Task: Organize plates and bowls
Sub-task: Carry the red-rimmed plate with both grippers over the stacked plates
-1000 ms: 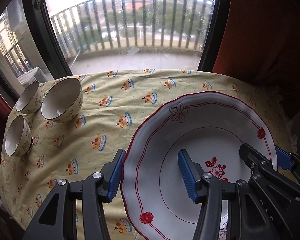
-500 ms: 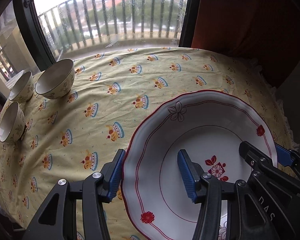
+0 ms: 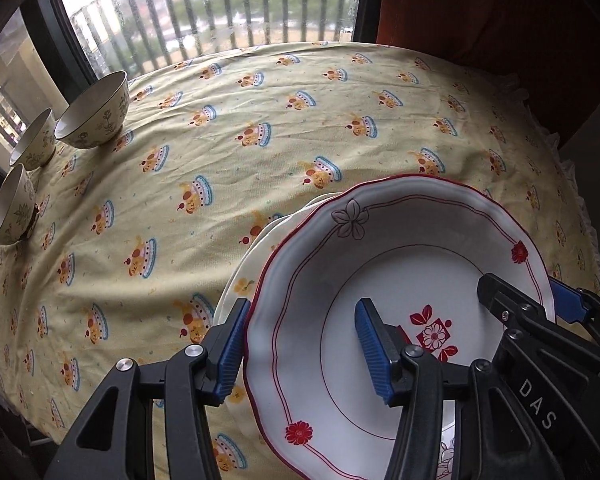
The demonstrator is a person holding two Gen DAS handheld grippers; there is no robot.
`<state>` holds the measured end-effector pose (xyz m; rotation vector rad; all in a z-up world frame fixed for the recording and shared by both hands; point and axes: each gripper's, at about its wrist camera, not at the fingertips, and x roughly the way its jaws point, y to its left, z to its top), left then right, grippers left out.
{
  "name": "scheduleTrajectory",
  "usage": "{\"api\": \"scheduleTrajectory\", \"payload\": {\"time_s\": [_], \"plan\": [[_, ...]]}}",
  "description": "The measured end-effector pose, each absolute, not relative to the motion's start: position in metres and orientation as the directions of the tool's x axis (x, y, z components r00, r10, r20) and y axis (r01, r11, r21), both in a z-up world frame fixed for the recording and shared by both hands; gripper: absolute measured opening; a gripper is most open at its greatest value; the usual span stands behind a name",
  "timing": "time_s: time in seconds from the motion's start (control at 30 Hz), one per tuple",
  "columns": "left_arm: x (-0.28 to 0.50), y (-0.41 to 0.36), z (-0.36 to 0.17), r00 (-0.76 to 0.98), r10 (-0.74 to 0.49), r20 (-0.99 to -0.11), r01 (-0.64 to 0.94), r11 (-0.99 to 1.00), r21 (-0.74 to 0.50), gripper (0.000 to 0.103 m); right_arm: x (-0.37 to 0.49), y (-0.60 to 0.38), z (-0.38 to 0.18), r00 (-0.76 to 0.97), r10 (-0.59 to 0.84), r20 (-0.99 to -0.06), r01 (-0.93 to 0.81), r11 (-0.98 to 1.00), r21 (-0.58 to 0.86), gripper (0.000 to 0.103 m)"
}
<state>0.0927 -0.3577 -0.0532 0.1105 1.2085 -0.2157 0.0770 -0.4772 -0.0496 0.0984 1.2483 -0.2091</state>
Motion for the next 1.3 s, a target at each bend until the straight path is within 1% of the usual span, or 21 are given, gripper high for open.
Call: {"api": "scheduleTrajectory", "payload": {"time_s": [0.23, 0.43, 0.67, 0.73, 0.8, 0.83, 0.87, 0.9, 1.13, 1.3], "plan": [[0.089, -0.366, -0.072, 0.296, -0.075, -0.952, 0.138, 0.990, -0.035, 0.055, 0.083, -0.496, -0.066, 0.268, -0.049, -0.962, 0.161, 0.987, -0.006, 0.047], [0.086, -0.369, -0.070, 0.327, -0.029, -0.945, 0.081, 0.997, -0.003, 0.055, 0.085, -0.495, -0.067, 0.276, -0.026, -0.961, 0.097, 0.995, 0.001, 0.047], [0.084, -0.370, -0.070, 0.351, -0.004, -0.937, 0.032, 0.999, 0.008, 0.055, 0.082, -0.504, -0.066, 0.275, 0.069, -0.959, 0.038, 0.996, 0.083, 0.046], [0.083, -0.371, -0.070, 0.359, 0.006, -0.933, 0.025, 1.000, 0.016, 0.055, 0.079, -0.506, -0.062, 0.287, 0.070, -0.955, 0.037, 0.996, 0.084, 0.046], [0.082, -0.371, -0.070, 0.365, 0.010, -0.931, 0.023, 1.000, 0.020, 0.055, 0.074, -0.510, -0.055, 0.318, 0.052, -0.947, 0.039, 0.997, 0.068, 0.043], [0.082, -0.371, -0.070, 0.366, 0.012, -0.931, 0.021, 1.000, 0.021, 0.055, 0.072, -0.512, -0.053, 0.330, 0.048, -0.943, 0.039, 0.997, 0.064, 0.038], [0.082, -0.371, -0.070, 0.366, 0.015, -0.931, 0.017, 1.000, 0.022, 0.055, 0.071, -0.513, -0.053, 0.332, 0.051, -0.942, 0.038, 0.997, 0.067, 0.034], [0.082, -0.372, -0.070, 0.367, 0.020, -0.930, 0.014, 1.000, 0.026, 0.055, 0.072, -0.514, -0.056, 0.320, 0.067, -0.945, 0.036, 0.996, 0.083, 0.027], [0.082, -0.363, -0.066, 0.322, 0.008, -0.947, -0.040, 0.999, -0.005, 0.054, 0.070, -0.508, -0.053, 0.336, 0.049, -0.940, 0.010, 0.998, 0.055, 0.027], [0.081, -0.357, -0.060, 0.341, 0.063, -0.938, -0.064, 0.997, 0.044, 0.054, 0.076, -0.502, -0.053, 0.335, 0.082, -0.939, -0.017, 0.997, 0.081, 0.027]]}}
